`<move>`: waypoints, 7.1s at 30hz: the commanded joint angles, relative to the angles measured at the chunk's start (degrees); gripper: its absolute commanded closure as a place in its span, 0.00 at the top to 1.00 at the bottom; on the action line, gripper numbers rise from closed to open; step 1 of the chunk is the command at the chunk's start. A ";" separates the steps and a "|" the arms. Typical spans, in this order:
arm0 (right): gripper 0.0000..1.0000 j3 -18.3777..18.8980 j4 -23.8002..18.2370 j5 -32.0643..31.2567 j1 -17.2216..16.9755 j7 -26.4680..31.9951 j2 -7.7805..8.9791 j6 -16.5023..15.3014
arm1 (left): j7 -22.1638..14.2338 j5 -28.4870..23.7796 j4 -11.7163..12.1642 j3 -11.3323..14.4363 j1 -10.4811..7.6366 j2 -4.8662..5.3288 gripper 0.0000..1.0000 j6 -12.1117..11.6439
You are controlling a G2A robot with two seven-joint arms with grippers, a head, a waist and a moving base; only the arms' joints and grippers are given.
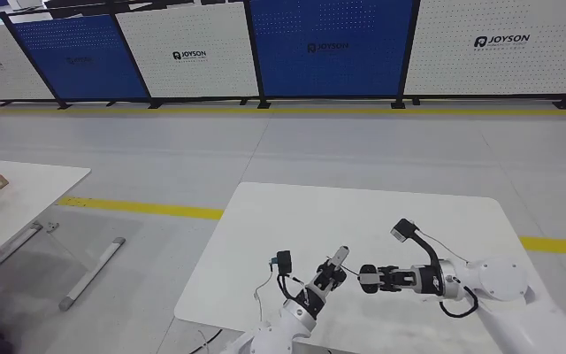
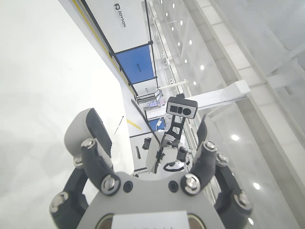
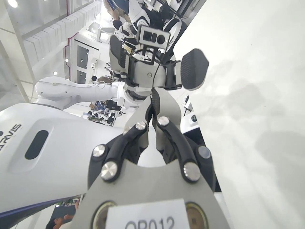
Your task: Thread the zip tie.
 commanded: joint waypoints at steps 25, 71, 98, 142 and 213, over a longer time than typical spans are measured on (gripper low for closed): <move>0.00 0.37 1.59 0.93 0.43 2.13 0.02 0.48 | -9.81 -5.17 2.66 -3.96 0.97 0.73 1.00 -7.84; 0.00 0.37 1.59 0.93 0.43 2.13 0.02 0.48 | -16.76 0.97 1.39 -5.65 4.00 1.71 0.00 -13.85; 1.00 10.97 -3.18 -0.72 -6.67 -2.66 2.65 0.54 | -4.06 6.49 0.67 -4.84 4.53 0.94 0.00 -6.99; 1.00 16.41 -6.82 -3.66 -10.70 -4.91 4.11 3.49 | -17.12 -4.85 6.84 -6.61 -3.76 -0.15 0.00 -0.87; 1.00 0.00 -2.38 -7.58 8.83 6.03 9.05 11.46 | -20.86 -16.42 -12.12 -18.05 7.25 1.23 0.00 -11.07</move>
